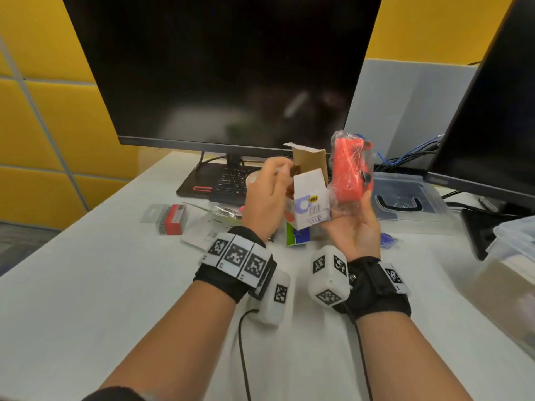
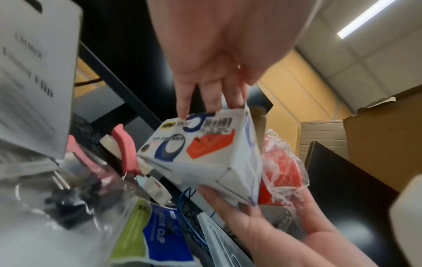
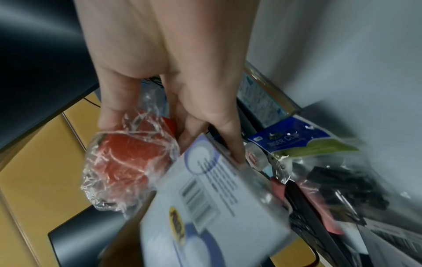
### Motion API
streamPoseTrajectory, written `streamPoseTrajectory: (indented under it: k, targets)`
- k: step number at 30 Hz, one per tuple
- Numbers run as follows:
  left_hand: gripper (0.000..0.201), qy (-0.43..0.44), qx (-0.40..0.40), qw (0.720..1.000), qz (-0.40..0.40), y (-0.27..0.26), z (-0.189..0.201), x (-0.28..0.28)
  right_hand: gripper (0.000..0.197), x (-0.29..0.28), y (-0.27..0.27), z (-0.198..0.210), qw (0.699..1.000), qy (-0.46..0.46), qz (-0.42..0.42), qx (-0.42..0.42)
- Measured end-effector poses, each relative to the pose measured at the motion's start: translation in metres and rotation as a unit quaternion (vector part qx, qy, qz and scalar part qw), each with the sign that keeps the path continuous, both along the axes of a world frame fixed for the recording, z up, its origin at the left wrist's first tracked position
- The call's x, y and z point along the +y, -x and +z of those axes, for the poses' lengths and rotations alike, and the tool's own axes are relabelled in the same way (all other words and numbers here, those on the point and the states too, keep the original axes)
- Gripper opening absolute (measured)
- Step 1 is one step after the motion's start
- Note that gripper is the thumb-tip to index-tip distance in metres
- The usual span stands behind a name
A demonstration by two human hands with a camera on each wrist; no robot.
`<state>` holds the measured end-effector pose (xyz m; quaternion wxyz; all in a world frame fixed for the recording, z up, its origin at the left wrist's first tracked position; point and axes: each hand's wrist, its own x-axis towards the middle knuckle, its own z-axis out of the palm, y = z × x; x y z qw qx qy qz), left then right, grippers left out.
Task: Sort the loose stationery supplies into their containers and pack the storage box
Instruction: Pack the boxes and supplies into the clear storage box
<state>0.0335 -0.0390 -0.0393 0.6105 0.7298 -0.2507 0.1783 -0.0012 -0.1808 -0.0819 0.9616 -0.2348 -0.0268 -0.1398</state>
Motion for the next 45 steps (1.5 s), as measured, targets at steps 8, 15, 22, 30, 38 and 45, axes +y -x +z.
streamPoseTrajectory:
  k: [8,15,22,30,38,45]
  targets:
    - [0.019,-0.051,0.026,0.993,0.105,-0.017,-0.007,-0.008,0.091,-0.003,-0.005,-0.004,1.000,-0.022,-0.018,-0.013]
    - [0.026,-0.050,0.130,0.990,-0.003,-0.017,-0.010,-0.004,0.082,-0.005,-0.006,-0.007,1.000,-0.001,-0.008,0.008]
    - [0.040,-0.135,0.112,0.971,0.162,-0.028,-0.003,0.013,0.107,-0.015,-0.006,0.003,0.999,-0.027,-0.025,-0.039]
    - [0.044,-0.254,0.062,0.957,0.125,-0.023,-0.002,0.000,0.065,0.005,-0.001,0.021,0.981,0.030,0.093,-0.167]
    - [0.044,-0.258,0.038,0.957,0.130,-0.021,-0.008,0.009,0.060,0.018,0.001,0.031,0.983,0.143,0.022,-0.108]
    - [0.055,-0.152,0.081,0.978,0.117,-0.020,-0.012,0.022,0.084,0.000,0.007,0.029,0.949,0.301,-0.055,-0.067]
